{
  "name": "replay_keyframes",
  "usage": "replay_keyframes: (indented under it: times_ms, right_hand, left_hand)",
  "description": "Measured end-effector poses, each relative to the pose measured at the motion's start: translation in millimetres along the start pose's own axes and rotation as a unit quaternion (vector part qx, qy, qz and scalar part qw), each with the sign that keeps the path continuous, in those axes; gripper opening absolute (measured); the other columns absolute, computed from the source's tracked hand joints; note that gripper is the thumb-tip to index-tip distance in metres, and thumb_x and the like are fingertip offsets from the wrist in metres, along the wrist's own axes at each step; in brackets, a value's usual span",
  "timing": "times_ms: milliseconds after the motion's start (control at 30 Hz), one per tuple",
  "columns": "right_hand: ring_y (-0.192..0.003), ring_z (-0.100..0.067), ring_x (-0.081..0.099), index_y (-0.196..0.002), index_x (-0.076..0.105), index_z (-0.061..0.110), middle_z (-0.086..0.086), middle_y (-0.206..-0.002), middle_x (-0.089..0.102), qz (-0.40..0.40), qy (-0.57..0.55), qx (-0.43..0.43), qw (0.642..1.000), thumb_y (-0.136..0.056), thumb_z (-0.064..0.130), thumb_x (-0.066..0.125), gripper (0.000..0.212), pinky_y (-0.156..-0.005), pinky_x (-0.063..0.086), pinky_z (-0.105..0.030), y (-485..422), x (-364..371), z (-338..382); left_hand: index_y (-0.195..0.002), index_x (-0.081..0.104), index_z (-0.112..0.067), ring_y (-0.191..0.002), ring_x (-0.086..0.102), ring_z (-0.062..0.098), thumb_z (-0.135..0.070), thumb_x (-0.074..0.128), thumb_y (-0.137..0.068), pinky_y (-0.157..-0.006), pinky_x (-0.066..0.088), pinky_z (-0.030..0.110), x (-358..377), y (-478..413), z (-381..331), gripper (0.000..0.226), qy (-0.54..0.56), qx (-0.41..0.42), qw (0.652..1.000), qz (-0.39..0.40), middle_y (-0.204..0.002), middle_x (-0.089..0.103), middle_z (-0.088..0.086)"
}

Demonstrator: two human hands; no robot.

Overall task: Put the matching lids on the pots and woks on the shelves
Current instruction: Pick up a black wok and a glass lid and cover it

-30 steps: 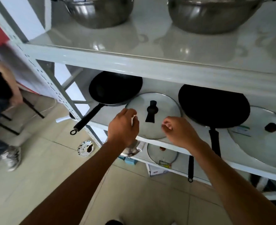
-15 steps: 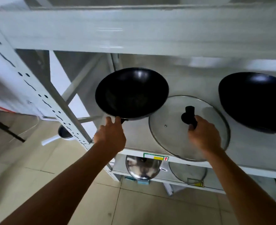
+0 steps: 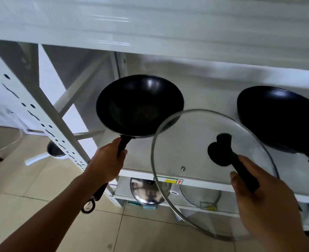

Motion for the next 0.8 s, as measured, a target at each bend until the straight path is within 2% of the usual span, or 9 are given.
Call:
replay_keyframes:
  times_ms: [100,200,300,367,433,500,600,733,800]
  right_hand:
    - [-0.054,-0.009,0.057,-0.119,0.060,0.041,0.007,-0.056,0.059,-0.026,-0.062,-0.032,0.997,-0.088,0.027,0.060,0.033,-0.053,0.043,-0.029,-13.9,-6.8,28.2]
    - [-0.055,-0.005,0.055,-0.119,0.060,0.035,0.008,-0.064,0.061,-0.038,-0.060,-0.079,0.994,-0.091,0.027,0.058,0.029,-0.056,0.043,-0.025,-46.3,10.9,56.3]
    - [-0.073,-0.017,0.066,-0.127,0.059,0.028,-0.001,-0.083,0.070,-0.017,-0.029,-0.105,0.994,-0.093,0.032,0.053,0.035,-0.066,0.050,-0.027,-85.5,43.5,77.8]
    - [-0.095,-0.028,0.067,-0.132,0.057,0.025,-0.008,-0.100,0.072,-0.008,-0.022,-0.122,0.992,-0.095,0.033,0.053,0.038,-0.082,0.050,-0.033,-104.8,60.1,91.5]
    - [-0.106,-0.029,0.063,-0.130,0.058,0.022,-0.008,-0.113,0.069,0.012,-0.009,-0.124,0.992,-0.096,0.032,0.052,0.036,-0.080,0.043,-0.029,-118.8,72.3,102.7]
    - [-0.100,-0.029,0.063,-0.119,0.062,0.022,-0.005,-0.106,0.069,0.028,-0.015,-0.132,0.991,-0.096,0.031,0.052,0.027,-0.072,0.037,-0.025,-132.7,84.6,109.6]
    - [-0.083,-0.028,0.063,-0.095,0.063,0.020,-0.001,-0.081,0.065,0.041,-0.014,-0.151,0.988,-0.092,0.033,0.054,0.017,-0.066,0.040,-0.029,-152.2,103.7,113.1]
    - [-0.079,-0.029,0.062,-0.094,0.064,0.016,0.000,-0.073,0.062,0.044,0.013,-0.179,0.983,-0.091,0.033,0.055,0.018,-0.066,0.039,-0.030,-161.1,117.4,117.4]
    - [-0.090,-0.030,0.064,-0.109,0.066,0.019,-0.002,-0.084,0.068,0.048,0.010,-0.184,0.982,-0.092,0.032,0.055,0.024,-0.074,0.044,-0.031,-162.6,120.4,118.3]
  left_hand:
    - [-0.122,0.051,-0.022,-0.063,0.058,0.014,-0.029,0.048,-0.096,-0.057,0.046,0.031,0.9,12.9,-4.0,0.026,0.018,0.010,1.000,0.003,-0.077,0.063,0.001]
    - [-0.118,0.052,-0.029,-0.070,0.061,0.016,-0.028,0.048,-0.096,-0.063,0.049,0.034,6.7,32.6,-13.3,0.022,0.039,0.036,0.999,-0.003,-0.081,0.065,-0.001]
    - [-0.114,0.050,-0.033,-0.074,0.062,0.016,-0.029,0.047,-0.095,-0.071,0.054,0.040,12.3,49.0,-21.4,0.020,0.055,0.052,0.997,-0.004,-0.083,0.065,-0.004]
    - [-0.118,0.047,-0.037,-0.077,0.062,0.013,-0.029,0.047,-0.096,-0.071,0.053,0.035,15.2,54.2,-23.2,0.024,0.064,0.059,0.996,-0.006,-0.086,0.066,-0.005]
    - [-0.111,0.046,-0.034,-0.071,0.058,0.010,-0.030,0.047,-0.096,-0.063,0.046,0.027,17.0,56.1,-23.0,0.016,0.065,0.058,0.996,-0.012,-0.080,0.062,-0.007]
    - [-0.097,0.045,-0.027,-0.067,0.053,0.011,-0.032,0.046,-0.096,-0.056,0.037,0.022,17.9,55.2,-23.0,0.005,0.056,0.046,0.997,-0.017,-0.074,0.056,-0.006]
    - [-0.092,0.044,-0.027,-0.066,0.050,0.010,-0.034,0.044,-0.097,-0.056,0.033,0.022,19.7,55.5,-25.7,0.007,0.042,0.038,0.998,-0.015,-0.073,0.052,-0.007]
    - [-0.095,0.045,-0.028,-0.071,0.055,0.013,-0.035,0.042,-0.097,-0.062,0.042,0.027,20.5,55.7,-26.6,0.008,0.042,0.030,0.999,-0.009,-0.077,0.056,-0.006]
    - [-0.094,0.043,-0.030,-0.071,0.055,0.012,-0.035,0.042,-0.097,-0.061,0.042,0.027,20.2,55.6,-26.8,0.006,0.041,0.028,0.999,-0.009,-0.078,0.056,-0.006]
Point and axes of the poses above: each hand's wrist, its own y-axis away from the middle knuckle, its own x-axis out of the palm, z = x × y, the point moved 6 cm from there along -y, towards the middle knuckle
